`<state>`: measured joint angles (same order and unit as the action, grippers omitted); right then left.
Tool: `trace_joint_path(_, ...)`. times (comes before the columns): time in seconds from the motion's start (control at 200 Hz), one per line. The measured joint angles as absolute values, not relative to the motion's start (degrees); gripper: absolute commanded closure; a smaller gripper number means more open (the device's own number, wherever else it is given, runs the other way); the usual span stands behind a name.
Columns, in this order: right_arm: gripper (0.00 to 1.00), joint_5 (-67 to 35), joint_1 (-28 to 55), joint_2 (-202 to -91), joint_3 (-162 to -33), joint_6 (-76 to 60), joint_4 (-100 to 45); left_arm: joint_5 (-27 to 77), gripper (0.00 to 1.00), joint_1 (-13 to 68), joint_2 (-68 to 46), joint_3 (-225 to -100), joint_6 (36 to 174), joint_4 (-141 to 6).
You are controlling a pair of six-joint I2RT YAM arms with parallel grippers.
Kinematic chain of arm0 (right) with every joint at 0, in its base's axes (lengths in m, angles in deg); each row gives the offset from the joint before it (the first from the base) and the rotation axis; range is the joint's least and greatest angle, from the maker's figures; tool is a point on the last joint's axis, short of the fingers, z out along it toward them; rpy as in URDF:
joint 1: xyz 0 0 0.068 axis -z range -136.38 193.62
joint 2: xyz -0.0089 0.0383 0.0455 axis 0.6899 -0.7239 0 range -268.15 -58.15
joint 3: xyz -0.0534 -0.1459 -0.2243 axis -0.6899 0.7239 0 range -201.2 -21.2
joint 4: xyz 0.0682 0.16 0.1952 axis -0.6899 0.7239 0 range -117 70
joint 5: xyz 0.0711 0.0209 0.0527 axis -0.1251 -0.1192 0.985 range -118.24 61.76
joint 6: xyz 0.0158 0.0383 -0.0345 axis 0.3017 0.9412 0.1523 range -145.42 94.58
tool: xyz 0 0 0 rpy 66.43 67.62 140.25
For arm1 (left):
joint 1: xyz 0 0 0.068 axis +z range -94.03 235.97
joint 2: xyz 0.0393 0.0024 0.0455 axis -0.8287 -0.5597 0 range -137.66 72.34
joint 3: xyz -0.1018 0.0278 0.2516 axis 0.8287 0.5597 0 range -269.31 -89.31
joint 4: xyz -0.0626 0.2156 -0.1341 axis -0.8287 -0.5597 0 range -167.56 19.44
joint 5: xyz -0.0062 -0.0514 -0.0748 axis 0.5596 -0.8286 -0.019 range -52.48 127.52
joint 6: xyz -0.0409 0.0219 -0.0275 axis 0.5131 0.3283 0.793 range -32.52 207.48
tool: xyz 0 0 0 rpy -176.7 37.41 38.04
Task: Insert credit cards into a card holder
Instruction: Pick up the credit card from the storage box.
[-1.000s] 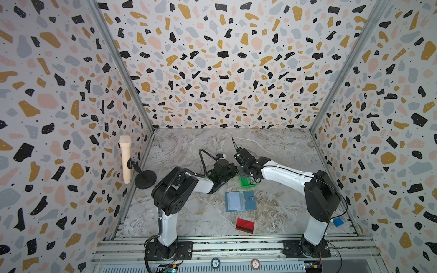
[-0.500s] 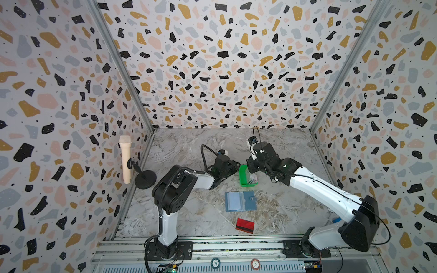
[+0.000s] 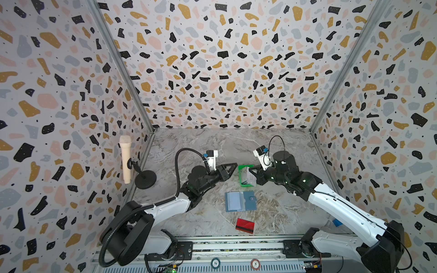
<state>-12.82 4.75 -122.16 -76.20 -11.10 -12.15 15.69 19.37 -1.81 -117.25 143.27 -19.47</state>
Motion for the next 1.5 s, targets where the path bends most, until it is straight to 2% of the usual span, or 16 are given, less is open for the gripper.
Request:
trace_joint_path(0.13, 1.00, -3.95, 5.69, -119.74, -74.94, -11.18, -15.49, 12.74, 0.50, 17.84, 2.46, -110.08, 144.25, -14.20)
trace_joint_path(0.28, 1.00, 5.74, 5.78, -119.47, -74.81, -10.70, -19.51, 10.47, 0.50, 15.98, 3.64, -107.37, 144.91, -9.35)
trace_joint_path(0.46, 1.00, 11.25, 5.40, -120.50, -73.71, -9.85, -22.20, 8.72, 0.55, 14.36, 3.64, -107.26, 145.15, -4.56)
trace_joint_path(0.606, 1.00, 13.50, 5.29, -121.00, -72.49, -8.71, -23.69, 7.67, 0.70, 13.01, 3.18, -107.22, 145.21, -2.73)
trace_joint_path(0.736, 1.00, 14.52, 5.27, -121.99, -72.49, -7.88, -24.52, 7.32, 0.92, 12.26, 2.26, -106.89, 145.10, -1.70)
trace_joint_path(0.781, 0.91, 14.50, 5.34, -122.27, -72.34, -7.56, -24.50, 7.19, 1.00, 12.22, 2.19, -106.69, 145.19, -1.22)
trace_joint_path(0.841, 0.77, 14.00, 5.43, -122.38, -72.10, -6.77, -24.54, 7.15, 1.00, 12.13, 2.26, -106.45, 145.19, -0.87)
trace_joint_path(0.896, 0.60, 12.73, 5.36, -122.27, -71.66, -6.68, -24.65, 7.54, 1.00, 11.94, 2.63, -106.34, 145.15, -0.94)
trace_joint_path(0.986, 0.47, 10.22, 5.34, -120.54, -69.87, -6.24, -25.59, 9.14, 1.00, 11.80, 4.21, -105.05, 145.06, -1.61)
trace_joint_path(1.171, 0.38, 5.78, 5.32, -112.06, -60.93, -4.65, -30.25, 13.94, 1.00, 11.80, 8.42, -101.82, 144.80, -4.17)
trace_joint_path(1.361, 0.39, 9.04, 5.27, -111.63, -51.68, 0.07, -40.91, 16.04, 1.00, 11.80, 9.43, -101.75, 144.86, -5.22)
trace_joint_path(1.502, 0.42, 11.16, 5.23, -113.75, -50.61, 2.52, -45.37, 16.04, 1.00, 11.80, 8.25, -101.64, 145.32, -4.61)
